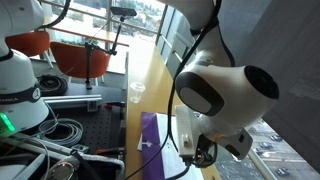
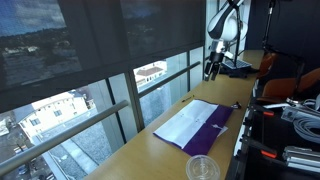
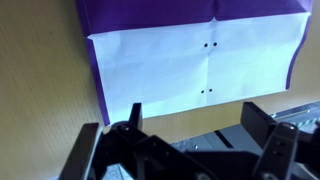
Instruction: Close the purple folder.
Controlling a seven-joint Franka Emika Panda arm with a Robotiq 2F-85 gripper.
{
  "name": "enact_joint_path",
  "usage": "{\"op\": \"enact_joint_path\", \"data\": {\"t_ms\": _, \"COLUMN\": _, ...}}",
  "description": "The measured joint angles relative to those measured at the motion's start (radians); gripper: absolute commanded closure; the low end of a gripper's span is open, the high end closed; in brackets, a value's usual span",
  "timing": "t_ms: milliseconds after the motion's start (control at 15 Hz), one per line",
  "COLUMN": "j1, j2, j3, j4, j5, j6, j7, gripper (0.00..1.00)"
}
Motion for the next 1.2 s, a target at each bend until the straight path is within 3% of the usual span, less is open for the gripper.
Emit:
{"op": "enact_joint_path", "data": {"t_ms": 400, "j1": -0.131, "j2": 0.183, "j3": 0.088, "j4": 0.093, "j5": 0.000, "j6": 0.001, "j7": -0.027, "gripper": 0.00}}
{"op": "enact_joint_path", "data": {"t_ms": 1200, "j1": -0.243, "j2": 0.283, "j3": 0.121, "j4": 0.114, "j5": -0.003, "j6": 0.001, "j7": -0.170, "gripper": 0.00}}
